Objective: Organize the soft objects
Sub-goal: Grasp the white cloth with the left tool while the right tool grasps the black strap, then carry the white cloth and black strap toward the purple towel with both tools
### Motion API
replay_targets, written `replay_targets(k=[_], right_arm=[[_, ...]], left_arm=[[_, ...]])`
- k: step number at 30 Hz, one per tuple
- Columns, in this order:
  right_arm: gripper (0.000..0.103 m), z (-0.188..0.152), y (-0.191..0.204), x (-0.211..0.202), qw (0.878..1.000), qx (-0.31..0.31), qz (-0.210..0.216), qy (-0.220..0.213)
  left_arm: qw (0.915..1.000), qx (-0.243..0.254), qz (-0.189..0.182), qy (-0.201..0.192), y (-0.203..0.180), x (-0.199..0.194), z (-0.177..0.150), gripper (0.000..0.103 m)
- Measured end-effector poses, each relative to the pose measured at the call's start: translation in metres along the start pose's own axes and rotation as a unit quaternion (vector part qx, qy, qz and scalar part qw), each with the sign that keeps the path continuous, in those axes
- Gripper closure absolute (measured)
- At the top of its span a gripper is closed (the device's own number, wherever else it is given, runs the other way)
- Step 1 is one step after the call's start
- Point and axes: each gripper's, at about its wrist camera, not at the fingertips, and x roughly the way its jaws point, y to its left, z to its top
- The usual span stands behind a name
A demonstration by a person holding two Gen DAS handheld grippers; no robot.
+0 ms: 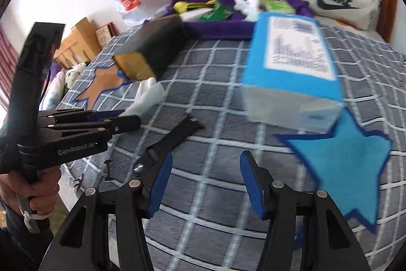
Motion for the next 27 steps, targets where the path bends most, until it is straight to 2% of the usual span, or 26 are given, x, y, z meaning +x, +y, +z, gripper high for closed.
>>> replay_targets(k=[5, 10, 19, 23, 27], right_arm=[[0.048, -0.001, 0.016, 0.010, 1.000, -0.007, -0.009, 0.006], [0.048, 0.002, 0.028, 0.019, 1.000, -0.003, -0.014, 0.009], [0.049, 0.015, 0.050, 0.039, 0.997, -0.026, -0.071, -0.002], [0.078, 0.021, 0.062, 0.047, 0.995, -0.057, -0.081, -0.009], [0.081, 0.020, 0.070, 0.048, 0.994, -0.079, -0.080, -0.006]], left_arm=[[0.9998, -0.013, 0.009, -0.009, 0.019, -0.005, -0.006, 0.078], [0.9991, -0.041, -0.001, -0.013, 0.042, -0.008, -0.013, 0.078], [0.9972, -0.064, -0.034, -0.021, 0.062, -0.009, -0.018, 0.078], [0.9964, -0.068, -0.044, -0.024, 0.067, -0.010, -0.022, 0.078], [0.9955, -0.073, -0.055, -0.026, 0.073, -0.010, -0.024, 0.078]])
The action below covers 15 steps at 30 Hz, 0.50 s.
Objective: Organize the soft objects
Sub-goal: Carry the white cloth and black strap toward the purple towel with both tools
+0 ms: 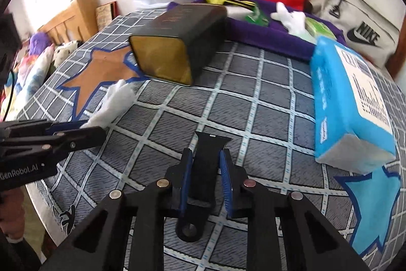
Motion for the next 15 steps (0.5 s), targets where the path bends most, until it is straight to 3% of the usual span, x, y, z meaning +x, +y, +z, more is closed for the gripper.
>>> replay_targets(k=[5, 9, 12, 15], right_arm=[[0.072, -0.008, -0.004, -0.007, 0.999, 0.019, 0.016, 0.022], [0.069, -0.013, 0.008, -0.008, 1.000, -0.004, -0.008, 0.011], [0.082, -0.013, 0.010, -0.006, 1.000, -0.011, 0.003, -0.004], [0.082, -0.014, 0.006, -0.008, 1.000, -0.012, 0.011, -0.005]], left_arm=[[0.9999, -0.004, -0.014, -0.001, 0.005, -0.001, -0.001, 0.078], [0.9999, -0.005, -0.012, -0.003, 0.005, -0.001, -0.001, 0.078], [0.9998, -0.009, -0.015, -0.003, 0.007, -0.001, -0.002, 0.078], [0.9999, -0.012, -0.012, -0.002, 0.005, -0.002, -0.002, 0.078]])
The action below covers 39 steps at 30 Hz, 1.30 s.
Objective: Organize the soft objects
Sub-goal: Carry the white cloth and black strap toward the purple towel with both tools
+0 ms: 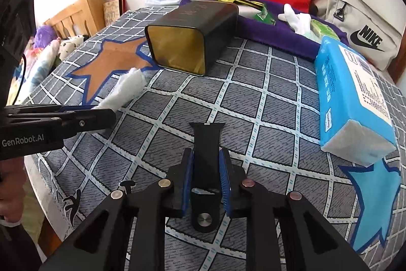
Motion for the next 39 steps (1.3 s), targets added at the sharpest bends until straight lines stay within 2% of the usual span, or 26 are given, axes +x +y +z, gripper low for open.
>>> replay_targets(k=[5, 13, 19, 25, 29, 36, 39], right_arm=[[0.083, -0.006, -0.013, -0.010, 1.000, 0.007, -0.010, 0.006], [0.083, -0.036, -0.082, -0.032, 0.996, 0.065, -0.054, 0.014], [0.083, -0.047, -0.112, -0.044, 0.993, 0.093, -0.071, 0.009], [0.083, -0.042, -0.119, -0.062, 0.993, 0.098, -0.064, -0.010], [0.083, -0.034, -0.113, -0.075, 0.995, 0.090, -0.038, -0.029], [0.083, -0.021, -0.110, -0.097, 0.994, 0.088, -0.016, -0.060], [0.083, -0.012, -0.113, -0.105, 0.993, 0.088, -0.020, -0.071]], left_arm=[[1.0000, -0.002, 0.005, 0.001, -0.004, 0.001, -0.001, 0.078], [0.9998, 0.014, 0.014, 0.007, -0.021, 0.008, 0.001, 0.078], [0.9992, 0.025, 0.024, 0.018, -0.035, 0.010, 0.005, 0.078], [0.9993, 0.025, 0.024, 0.016, -0.043, -0.002, 0.011, 0.078], [0.9991, 0.033, 0.027, 0.002, -0.052, -0.018, 0.016, 0.078], [0.9986, 0.039, 0.030, -0.018, -0.064, -0.040, 0.028, 0.078], [0.9981, 0.046, 0.031, -0.028, -0.071, -0.048, 0.034, 0.078]])
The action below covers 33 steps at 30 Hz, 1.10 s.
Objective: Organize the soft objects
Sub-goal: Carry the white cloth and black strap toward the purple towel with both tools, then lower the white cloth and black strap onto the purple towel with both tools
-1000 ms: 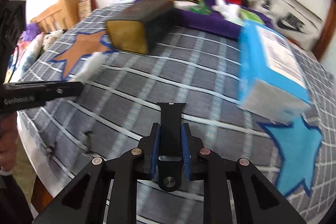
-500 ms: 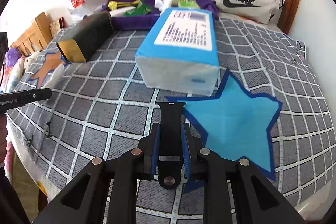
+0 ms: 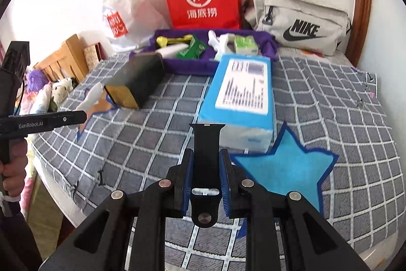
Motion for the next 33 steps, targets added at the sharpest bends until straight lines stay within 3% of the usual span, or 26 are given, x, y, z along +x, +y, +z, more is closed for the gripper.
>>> replay_targets(k=[11, 33], right_arm=[[0.083, 0.042, -0.005, -0.013, 0.999, -0.006, -0.002, -0.035], [0.083, 0.107, -0.027, 0.013, 0.998, -0.001, -0.009, -0.062]], left_arm=[[0.9997, 0.007, 0.004, -0.025, -0.009, -0.013, 0.035, 0.078], [0.9990, 0.012, 0.001, -0.044, -0.015, 0.003, 0.105, 0.078]])
